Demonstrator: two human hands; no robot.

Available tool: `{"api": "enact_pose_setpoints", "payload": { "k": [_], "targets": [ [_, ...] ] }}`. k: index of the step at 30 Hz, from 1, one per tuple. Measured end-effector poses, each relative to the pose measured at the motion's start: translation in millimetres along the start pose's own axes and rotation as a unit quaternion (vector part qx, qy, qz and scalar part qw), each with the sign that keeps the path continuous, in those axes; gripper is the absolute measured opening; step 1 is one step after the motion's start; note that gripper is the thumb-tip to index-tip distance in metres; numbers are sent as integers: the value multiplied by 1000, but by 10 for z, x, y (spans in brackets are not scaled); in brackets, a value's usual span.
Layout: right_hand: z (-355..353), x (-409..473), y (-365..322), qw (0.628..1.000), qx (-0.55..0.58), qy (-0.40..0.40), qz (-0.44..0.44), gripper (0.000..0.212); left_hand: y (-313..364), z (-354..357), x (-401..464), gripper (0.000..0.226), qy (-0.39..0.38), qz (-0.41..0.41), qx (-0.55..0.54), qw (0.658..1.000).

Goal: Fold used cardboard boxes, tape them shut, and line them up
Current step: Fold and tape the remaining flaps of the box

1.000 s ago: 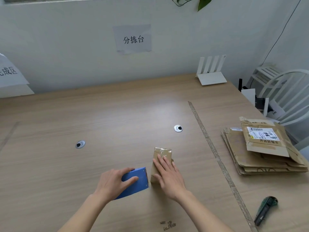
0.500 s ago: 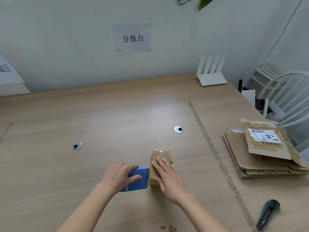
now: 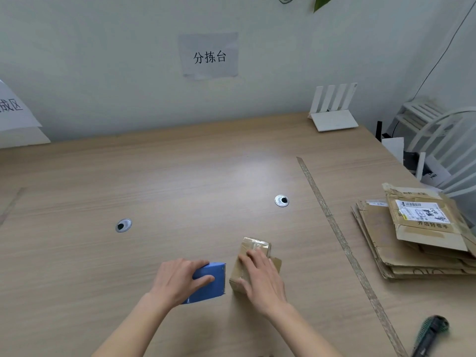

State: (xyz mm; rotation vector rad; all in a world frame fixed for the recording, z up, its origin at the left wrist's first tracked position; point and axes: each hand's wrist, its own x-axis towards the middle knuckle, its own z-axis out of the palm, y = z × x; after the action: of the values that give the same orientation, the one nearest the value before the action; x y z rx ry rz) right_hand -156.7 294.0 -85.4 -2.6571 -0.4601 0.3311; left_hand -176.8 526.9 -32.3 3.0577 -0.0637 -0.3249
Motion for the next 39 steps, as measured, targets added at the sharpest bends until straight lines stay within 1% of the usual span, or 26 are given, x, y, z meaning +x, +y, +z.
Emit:
{"api": "enact_pose_setpoints", "payload": {
  "k": [2, 5, 8, 11, 12, 15, 17, 18, 19, 20, 21, 22, 24, 25, 28, 30, 32, 35, 37, 39],
  "targets": [
    [13, 13, 35, 1000, 2, -14, -5, 59, -22, 2, 16, 50, 0, 4, -2, 1000],
    [-10, 18, 207, 998, -18, -37, -38, 59, -5, 4, 36, 51, -12, 19, -12, 1000],
    [-53, 40, 299, 996, -14, -58, -66, 59, 28, 49, 33, 53, -22, 22, -25, 999],
    [-50, 65, 318, 993, -24, -75, -83, 60, 17, 141, 42, 67, -24, 17, -33, 999],
    [-38, 66, 316, 992, -31, -84, -86, 60, 14, 160, 47, 67, -23, 18, -33, 999],
    [-8, 54, 281, 991, -40, -103, -77, 62, 45, 174, 82, 55, -19, 22, -30, 999],
    [20, 41, 226, 994, -22, -92, -49, 55, 58, 203, 98, 57, -18, 25, -22, 999],
    [52, 34, 201, 996, -15, -79, -34, 50, 64, 222, 107, 63, -18, 25, -21, 999],
    [87, 28, 183, 998, -16, -63, -21, 52, 66, 237, 109, 71, -15, 28, -21, 999],
    [132, 27, 177, 999, -24, -37, -20, 62, 62, 252, 108, 76, -11, 31, -22, 999],
    [184, 29, 183, 999, -35, -15, -26, 69, 49, 250, 106, 76, -10, 33, -25, 999],
    [222, 35, 195, 998, -46, -9, -29, 73, 30, 227, 101, 70, -10, 36, -27, 999],
    [244, 56, 215, 997, -66, -30, -26, 75, -42, 163, 76, 57, -20, 40, -24, 999],
    [246, 59, 219, 997, -69, -37, -27, 77, -89, 145, 58, 56, -23, 39, -23, 999],
    [219, 58, 210, 997, -61, -26, -30, 77, -174, 120, 25, 74, -20, 35, -33, 999],
    [202, 38, 194, 997, -68, -40, -26, 79, -135, 77, 53, 82, -10, 46, -25, 999],
    [185, 31, 197, 996, -69, -44, -28, 85, -47, 60, 90, 86, -3, 46, -12, 999],
    [219, 45, 210, 998, -52, -26, -30, 86, 84, 173, 121, 89, 15, 42, 20, 999],
    [255, 43, 206, 999, -40, -12, -35, 87, 180, 302, 140, 85, 37, 39, 38, 998],
    [249, 50, 216, 998, -53, -16, -29, 89, 288, 381, 149, 70, 52, 53, 63, 995]
  ]
}}
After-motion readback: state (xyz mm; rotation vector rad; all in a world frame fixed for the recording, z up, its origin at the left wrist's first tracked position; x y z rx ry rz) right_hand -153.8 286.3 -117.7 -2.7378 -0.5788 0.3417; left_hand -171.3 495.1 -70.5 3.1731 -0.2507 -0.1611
